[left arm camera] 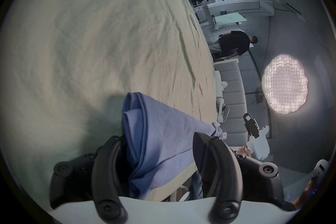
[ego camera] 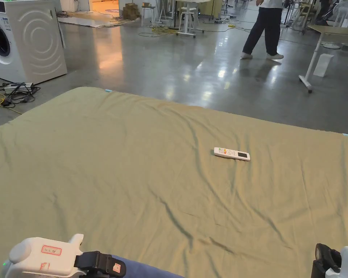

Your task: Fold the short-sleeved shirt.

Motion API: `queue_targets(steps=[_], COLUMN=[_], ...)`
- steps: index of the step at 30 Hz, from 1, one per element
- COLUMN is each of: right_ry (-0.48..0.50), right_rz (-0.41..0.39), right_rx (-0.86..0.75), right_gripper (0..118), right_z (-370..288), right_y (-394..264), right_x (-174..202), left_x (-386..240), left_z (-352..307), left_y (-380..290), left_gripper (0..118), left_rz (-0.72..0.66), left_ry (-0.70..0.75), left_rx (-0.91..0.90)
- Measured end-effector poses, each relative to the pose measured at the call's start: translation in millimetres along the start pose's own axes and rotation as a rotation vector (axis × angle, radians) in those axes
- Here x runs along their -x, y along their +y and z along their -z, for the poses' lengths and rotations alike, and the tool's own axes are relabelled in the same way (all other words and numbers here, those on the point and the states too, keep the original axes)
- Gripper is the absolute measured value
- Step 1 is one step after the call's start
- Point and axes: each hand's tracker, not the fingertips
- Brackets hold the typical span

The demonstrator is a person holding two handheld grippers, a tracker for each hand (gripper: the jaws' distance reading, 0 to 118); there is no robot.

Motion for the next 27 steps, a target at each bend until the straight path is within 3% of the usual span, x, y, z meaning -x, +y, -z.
queue_targets(steps=[4, 5, 8, 10, 14, 18, 27], right_ry=[-0.002, -0.003, -0.005, -0.004, -0.005, -0.004, 0.0], right_rz=[0.01, 0.012, 0.016, 0.021, 0.026, 0.033, 0.047], right_rx=[0.005, 0.006, 0.011, 0.016, 0.024, 0.035, 0.03], right_gripper=[0, 0, 0, 0, 0, 0, 0], right_z=[0.0, 0.2, 0.2, 0.5, 0.2, 1.4, 1.5], right_y=[-0.9, -1.2, -2.8, -4.3, -6.7, -8.2, -7.6], right_x=[-1.6, -2.0, -2.5, -3.0, -3.9, -4.6, -7.0], left_x=[-23.2, -23.9, -12.7, 0.6, -21.6, -3.7, -70.5], left_z=[5.4, 6.8, 29.7, 34.5, 29.4, 9.5, -21.5], left_y=[3.9, 6.3, 13.2, 19.9, 16.7, 39.0, 4.7], left_gripper=[63, 58, 12, 12, 11, 11, 10], left_rz=[0.055, 0.07, 0.101, 0.026, 0.05, 0.071, 0.183], left_ry=[0.023, 0.034, 0.155, 0.081, 0.112, 0.131, 0.212], left_rx=[0.028, 0.04, 0.024, 0.017, -0.011, -0.035, -0.104])
